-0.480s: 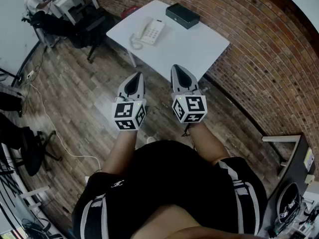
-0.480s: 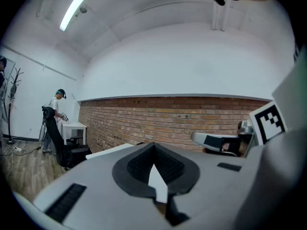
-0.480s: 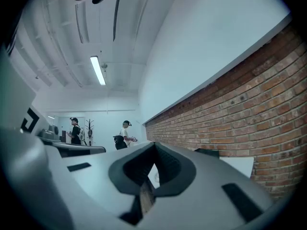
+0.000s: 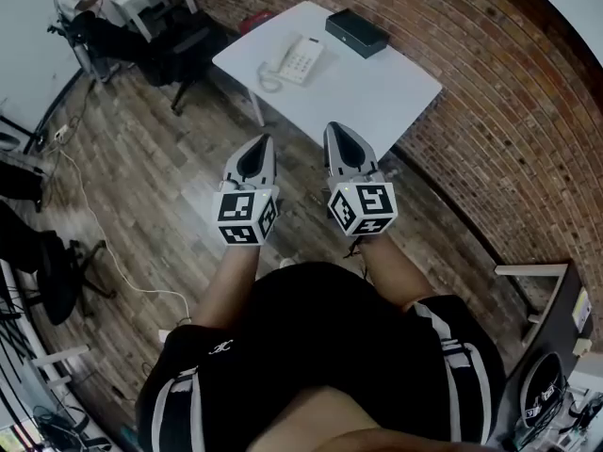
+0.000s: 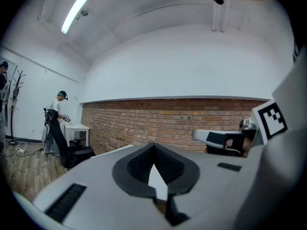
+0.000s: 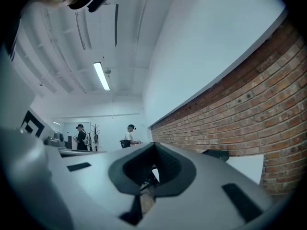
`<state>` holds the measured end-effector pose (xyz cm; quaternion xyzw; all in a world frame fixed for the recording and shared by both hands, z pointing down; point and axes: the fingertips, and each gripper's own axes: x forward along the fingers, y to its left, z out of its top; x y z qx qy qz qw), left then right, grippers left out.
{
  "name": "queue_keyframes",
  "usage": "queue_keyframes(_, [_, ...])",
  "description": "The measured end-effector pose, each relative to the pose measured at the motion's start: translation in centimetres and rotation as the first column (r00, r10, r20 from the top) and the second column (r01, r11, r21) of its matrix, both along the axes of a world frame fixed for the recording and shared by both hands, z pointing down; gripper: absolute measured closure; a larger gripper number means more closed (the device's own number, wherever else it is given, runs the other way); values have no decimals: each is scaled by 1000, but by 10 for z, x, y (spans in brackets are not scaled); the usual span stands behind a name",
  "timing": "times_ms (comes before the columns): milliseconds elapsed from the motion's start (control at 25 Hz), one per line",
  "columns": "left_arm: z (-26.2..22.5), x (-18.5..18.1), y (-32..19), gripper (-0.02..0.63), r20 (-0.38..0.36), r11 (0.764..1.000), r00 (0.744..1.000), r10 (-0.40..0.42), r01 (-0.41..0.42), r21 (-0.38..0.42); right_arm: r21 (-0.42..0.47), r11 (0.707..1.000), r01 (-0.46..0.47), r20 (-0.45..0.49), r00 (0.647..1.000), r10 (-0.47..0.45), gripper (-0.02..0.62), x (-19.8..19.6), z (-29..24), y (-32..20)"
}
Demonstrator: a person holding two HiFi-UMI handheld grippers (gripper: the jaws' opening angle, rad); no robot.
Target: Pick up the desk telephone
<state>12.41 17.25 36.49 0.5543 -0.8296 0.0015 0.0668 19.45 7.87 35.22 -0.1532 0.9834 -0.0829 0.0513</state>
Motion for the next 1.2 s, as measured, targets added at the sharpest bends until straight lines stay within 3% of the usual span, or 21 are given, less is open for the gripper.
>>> queue_keyframes(640, [0,-48,49,606,-12,999,1000,25,-25,26,30,999,-26,-21,999,27,597,-52,4,47])
queue_keyframes(960, [10,-57,38,606,-9,998,999,54,-53,17,40,999,-33,-19,999,34,597,-69,12,46])
queue_keyframes(1200, [16,-87,27,606,-2,999,999,54,-54,7,25,999,-41,-10,999,41,597,-97,19,29])
